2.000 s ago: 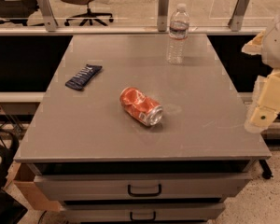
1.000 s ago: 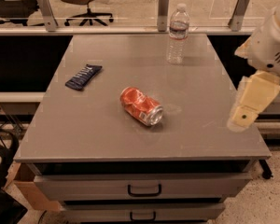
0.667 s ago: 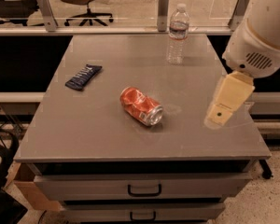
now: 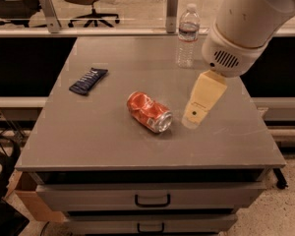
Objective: Place coke can upright
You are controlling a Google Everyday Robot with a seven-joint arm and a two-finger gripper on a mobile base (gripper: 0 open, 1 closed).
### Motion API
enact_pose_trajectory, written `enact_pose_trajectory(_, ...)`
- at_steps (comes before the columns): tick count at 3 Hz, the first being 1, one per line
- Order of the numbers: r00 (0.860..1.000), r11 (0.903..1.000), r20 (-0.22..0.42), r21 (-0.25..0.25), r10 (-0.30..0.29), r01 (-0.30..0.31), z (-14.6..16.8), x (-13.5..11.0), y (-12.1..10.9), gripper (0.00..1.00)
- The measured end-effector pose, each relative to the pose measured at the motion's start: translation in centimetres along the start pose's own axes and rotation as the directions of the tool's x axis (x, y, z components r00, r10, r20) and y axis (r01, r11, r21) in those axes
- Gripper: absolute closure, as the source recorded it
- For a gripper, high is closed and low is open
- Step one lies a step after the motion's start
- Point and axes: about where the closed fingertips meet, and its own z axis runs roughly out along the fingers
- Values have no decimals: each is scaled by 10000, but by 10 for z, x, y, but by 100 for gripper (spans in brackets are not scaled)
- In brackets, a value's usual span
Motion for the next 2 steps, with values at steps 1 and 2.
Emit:
enact_pose_trajectory(1,9993,9997,-346,185,147,-141,1,-10,8,0)
enact_pose_trajectory(2,9965,9991,-792,342,272,-246,7,-17,24,0)
